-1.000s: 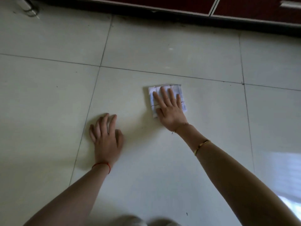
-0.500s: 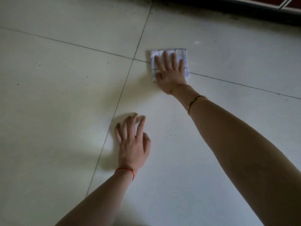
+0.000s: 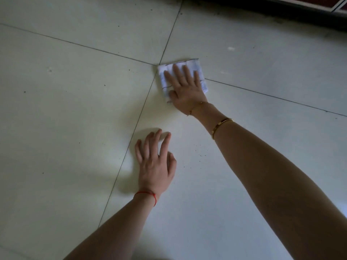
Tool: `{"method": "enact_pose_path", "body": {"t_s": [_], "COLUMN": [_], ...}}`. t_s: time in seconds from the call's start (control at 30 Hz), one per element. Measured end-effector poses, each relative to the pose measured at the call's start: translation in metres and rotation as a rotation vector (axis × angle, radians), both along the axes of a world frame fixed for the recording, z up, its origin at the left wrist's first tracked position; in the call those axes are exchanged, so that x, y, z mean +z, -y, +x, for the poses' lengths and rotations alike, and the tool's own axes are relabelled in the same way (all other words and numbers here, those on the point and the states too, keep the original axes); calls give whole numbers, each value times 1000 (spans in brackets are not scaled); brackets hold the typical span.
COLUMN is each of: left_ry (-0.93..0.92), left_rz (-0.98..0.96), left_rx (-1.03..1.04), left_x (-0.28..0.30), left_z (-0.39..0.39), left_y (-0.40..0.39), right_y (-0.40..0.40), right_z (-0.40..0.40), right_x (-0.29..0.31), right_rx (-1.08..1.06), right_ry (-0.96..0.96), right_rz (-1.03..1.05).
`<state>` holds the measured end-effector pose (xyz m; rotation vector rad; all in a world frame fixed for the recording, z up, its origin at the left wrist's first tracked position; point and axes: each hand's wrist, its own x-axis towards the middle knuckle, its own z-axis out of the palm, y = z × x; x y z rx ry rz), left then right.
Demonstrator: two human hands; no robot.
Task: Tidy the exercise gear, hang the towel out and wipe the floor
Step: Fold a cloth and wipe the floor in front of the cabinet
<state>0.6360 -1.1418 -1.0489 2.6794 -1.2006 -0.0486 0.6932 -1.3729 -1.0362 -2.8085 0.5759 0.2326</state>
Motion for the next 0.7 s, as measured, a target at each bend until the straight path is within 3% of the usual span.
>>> {"method": "enact_pose_path", "body": {"t_s": [0.23, 0.53, 0.7], "left_ry": [-11, 13, -17], "left_rz": [-14, 12, -6], "left_rx": [7, -18, -9], "left_x": [1, -2, -3], "left_z": [0, 0, 1], "left_y": [1, -1, -1], "right_y": [14, -48, -8], "right_z": [-6, -39, -81], "right_x": [-3, -12, -11], "right_rx": [-261, 90, -67], "right_ry": [-23, 39, 77], "right_rz": [-9, -49, -22]}}
